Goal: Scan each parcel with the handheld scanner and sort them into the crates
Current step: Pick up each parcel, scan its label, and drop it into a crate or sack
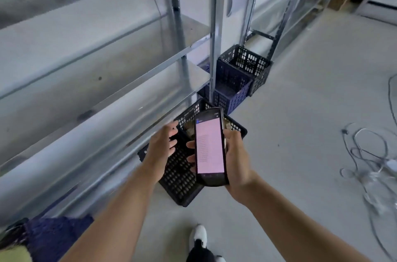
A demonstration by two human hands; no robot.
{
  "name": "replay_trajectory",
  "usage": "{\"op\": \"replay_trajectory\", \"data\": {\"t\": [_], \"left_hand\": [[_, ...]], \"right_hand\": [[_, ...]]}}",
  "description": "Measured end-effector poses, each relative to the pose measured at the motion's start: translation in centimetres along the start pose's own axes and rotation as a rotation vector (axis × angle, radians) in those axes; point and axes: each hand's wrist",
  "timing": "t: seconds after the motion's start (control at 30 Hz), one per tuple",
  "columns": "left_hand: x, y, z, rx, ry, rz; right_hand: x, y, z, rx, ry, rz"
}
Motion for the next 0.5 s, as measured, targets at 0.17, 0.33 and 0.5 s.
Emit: {"op": "replay_trajectory", "data": {"t": [0.17, 0.33, 0.5], "left_hand": [[-2.1, -4.9, -8.0, 0.0, 0.099, -0.012], [-4.4, -9.3, -17.8, 0.045, 0.238, 0.059], [-6.4, -12.6, -26.2, 0.11, 0.333, 0.101]], "right_hand": [[-1.0, 5.8, -6.8, 0.033, -0.08, -0.008], [-1.8, 10.2, -16.6, 0.042, -0.166, 0.012], [-2.1, 13.0, -26.2, 0.028, -0.247, 0.033]]}}
Point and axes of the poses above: each hand's wrist, its own z-axis away from the middle knuckle, its own y-axis out of the back of the hand, x = y × z, and after that the axes turned 13 degrees about z, right-handed
